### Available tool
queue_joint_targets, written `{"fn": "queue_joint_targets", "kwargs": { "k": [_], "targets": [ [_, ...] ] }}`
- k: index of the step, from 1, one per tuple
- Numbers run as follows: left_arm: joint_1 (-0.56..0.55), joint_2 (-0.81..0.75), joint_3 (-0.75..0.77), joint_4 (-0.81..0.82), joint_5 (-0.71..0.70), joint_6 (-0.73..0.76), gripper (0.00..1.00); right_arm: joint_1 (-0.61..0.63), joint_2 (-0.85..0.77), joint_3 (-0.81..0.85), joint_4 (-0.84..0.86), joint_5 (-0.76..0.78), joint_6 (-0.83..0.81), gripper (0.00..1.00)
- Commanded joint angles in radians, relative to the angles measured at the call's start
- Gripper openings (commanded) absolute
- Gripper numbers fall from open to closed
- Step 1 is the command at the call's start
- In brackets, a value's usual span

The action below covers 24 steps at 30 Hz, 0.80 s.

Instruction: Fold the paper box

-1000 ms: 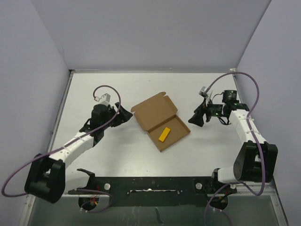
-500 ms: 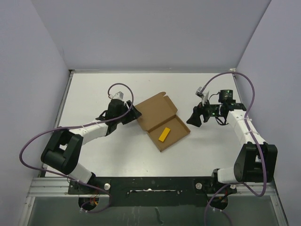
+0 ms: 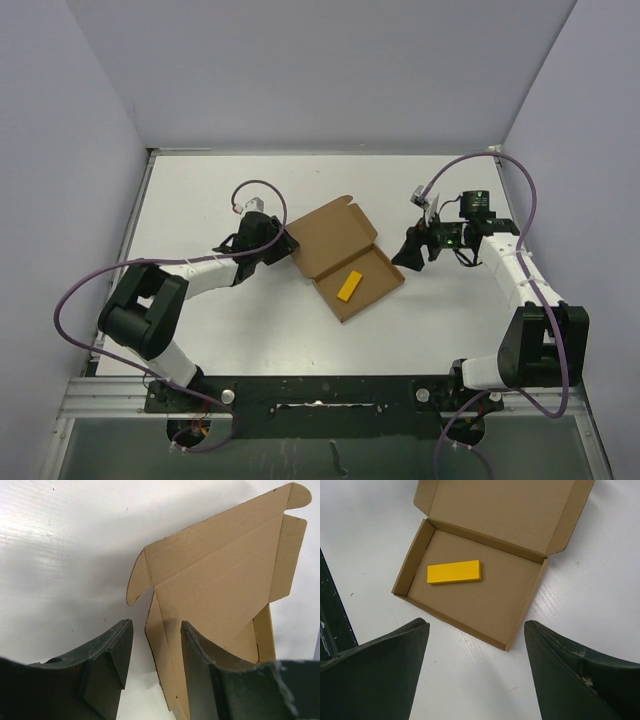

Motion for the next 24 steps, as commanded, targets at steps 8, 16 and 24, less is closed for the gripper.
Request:
{"fn": "queue_joint_targets", "kwargs": {
  "k": [8,16,24],
  "targets": [
    [-0.001,0.007,0.027,0.055,-0.039,0.006,0.38,-0.012,-0.023,0.037,0.023,-0.06,0.019,0.79],
    [0.011,-0.002,0.019,0.04,-0.03,0.014,0.25,-0.02,-0.017,0.036,0.027,-0.058,0.021,0.79],
    [0.014,-0.013,0.031,0.034,0.004,0.059,0.0,-0.026,-0.012,0.033,0.031,-0.064,0.029,0.79]
  ]
}}
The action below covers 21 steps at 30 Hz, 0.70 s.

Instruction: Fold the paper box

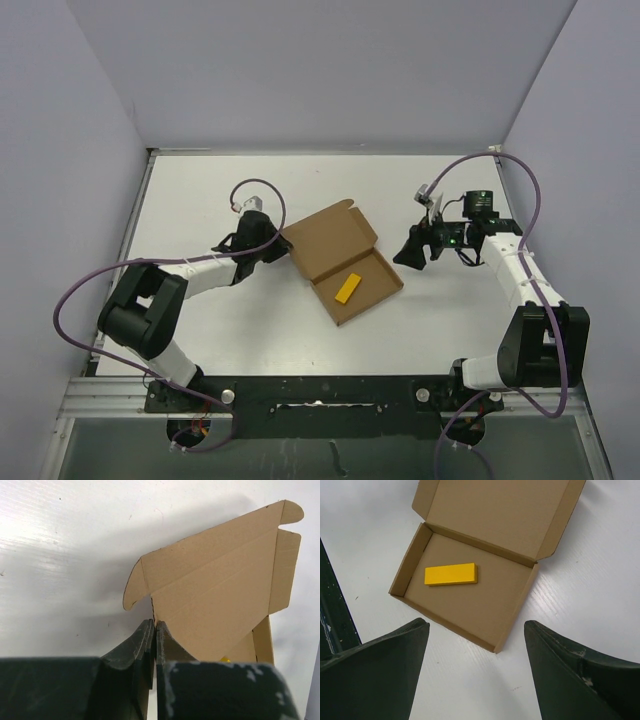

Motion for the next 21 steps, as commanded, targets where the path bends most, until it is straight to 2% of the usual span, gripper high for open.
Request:
{"fn": "queue_joint_targets", "kwargs": {
  "k": [1,7,10,12,14,17,21],
  "targets": [
    [0.009,-0.024,0.031,0.036,0.031,0.067,0.0,-0.007,-0.01,0.032,0.034,-0.036,0.014,0.79],
    [0.018,-0.046,0.014,0.158,0.166,0.254,0.0,-0.043,0.014,0.013,0.092,-0.129,0.092,0.79],
    [0.018,-0.063,0.012,0.208,0.232,0.323,0.0,-0.057,0.013,-0.015,0.17,-0.119,0.164,0.82],
    [0.019,-0.077,0.012,0.225,0.266,0.355,0.0,-0.058,0.002,-0.038,0.23,-0.089,0.205,0.87],
    [0.017,-0.091,0.009,0.245,0.295,0.381,0.0,-0.059,-0.006,-0.069,0.309,-0.075,0.256,1.0],
    [0.012,-0.111,-0.011,0.303,0.316,0.405,0.0,-0.063,0.002,-0.136,0.438,-0.083,0.381,0.98],
    [-0.013,-0.126,-0.032,0.345,0.318,0.456,0.0,-0.046,0.027,-0.17,0.51,-0.072,0.412,0.98]
  ]
}}
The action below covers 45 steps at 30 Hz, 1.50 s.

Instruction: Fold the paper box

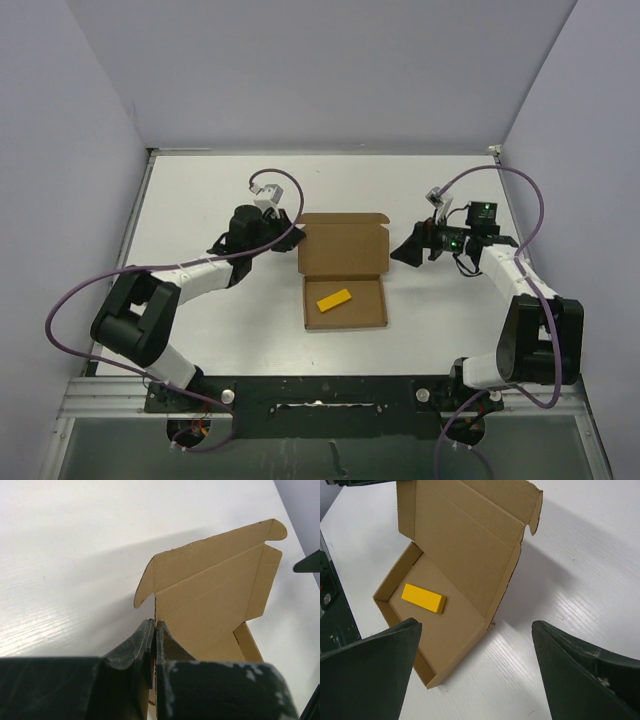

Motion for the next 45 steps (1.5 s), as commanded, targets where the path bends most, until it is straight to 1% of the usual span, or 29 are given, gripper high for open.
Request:
{"fn": "queue_joint_targets", "kwargs": {
  "k": [1,3,7,11,17,22,23,26,27,29,32,33,36,38,39,41,45],
  "targets": [
    [-0.026,-0.074,-0.018,0.134,0.043,0.103,0.0,0.016,0.024,-0.006,0.164,0.013,0.099,1.0],
    [-0.033,-0.071,-0.022,0.145,0.036,0.118,0.0,0.021,0.051,0.011,0.171,0.042,0.113,0.95],
    [-0.04,-0.068,-0.029,0.168,0.033,0.132,0.0,0.06,0.125,0.075,0.132,0.074,0.107,0.79],
    [-0.044,-0.069,-0.033,0.167,0.035,0.139,0.0,0.092,0.173,0.144,0.076,0.12,0.1,0.6],
    [-0.047,-0.081,-0.057,0.184,0.028,0.136,0.0,0.094,0.155,0.137,0.064,0.096,0.109,0.33],
    [-0.05,-0.081,-0.048,0.172,0.026,0.138,0.0,0.107,0.163,0.154,0.019,0.075,0.104,0.23],
    [-0.051,-0.081,-0.045,0.167,0.025,0.138,0.0,0.11,0.159,0.153,0.016,0.076,0.102,0.19],
    [-0.054,-0.083,-0.042,0.16,0.024,0.138,0.0,0.118,0.144,0.153,0.008,0.089,0.097,0.03],
    [-0.054,-0.084,-0.041,0.156,0.025,0.136,0.0,0.121,0.138,0.153,0.008,0.095,0.097,0.0],
    [-0.054,-0.092,-0.041,0.141,0.029,0.127,0.0,0.121,0.121,0.151,0.011,0.114,0.092,0.0],
    [-0.034,-0.108,-0.034,0.089,0.091,0.071,0.17,0.122,0.092,0.149,0.015,0.147,0.068,0.0],
    [-0.015,-0.113,-0.027,0.065,0.133,0.041,0.22,0.122,0.079,0.147,0.012,0.155,0.057,0.0],
    [0.054,-0.122,-0.027,0.022,0.266,-0.061,0.42,0.122,0.046,0.14,0.003,0.163,0.024,0.0],
    [0.092,-0.126,-0.021,-0.002,0.356,-0.1,0.5,0.122,0.032,0.133,-0.002,0.16,0.01,0.0],
    [0.106,-0.13,-0.015,-0.032,0.387,-0.109,0.52,0.121,0.029,0.132,-0.004,0.157,0.004,0.0],
    [0.116,-0.149,-0.002,-0.094,0.411,-0.104,0.53,0.117,0.027,0.132,-0.008,0.149,0.001,0.0],
    [0.109,-0.196,0.051,-0.22,0.388,-0.032,0.53,0.116,0.03,0.132,-0.009,0.14,-0.002,0.0]
  ]
}}
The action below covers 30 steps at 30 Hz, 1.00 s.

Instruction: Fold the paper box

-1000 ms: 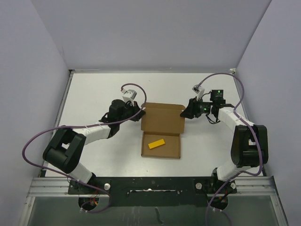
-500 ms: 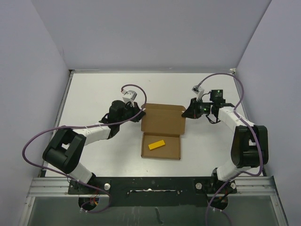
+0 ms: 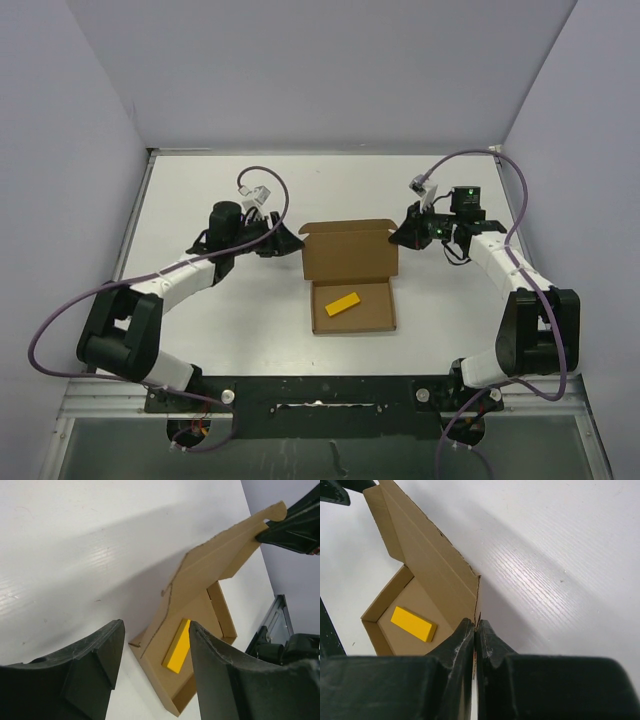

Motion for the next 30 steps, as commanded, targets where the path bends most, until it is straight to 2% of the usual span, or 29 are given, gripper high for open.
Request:
{"fn": "queue_joint_targets", "kwargs": {
  "k": [1,11,20,30],
  "targets": [
    [-0.013,-0.111,0.093,-0.129,0.068,0.049,0.52,-0.002,-0.022,0.017,0.003,-0.018,-0.023,0.0],
    [-0.062,-0.061,0.158,-0.195,0.01,0.146,0.47,-0.005,-0.019,0.02,-0.005,-0.038,-0.027,0.0],
    [-0.08,0.024,0.241,-0.265,-0.021,0.191,0.37,-0.005,-0.018,0.022,-0.01,-0.043,-0.028,0.0],
    [-0.087,0.023,0.259,-0.335,-0.096,0.251,0.36,-0.005,-0.011,0.023,-0.01,-0.045,-0.029,0.0]
  ]
}}
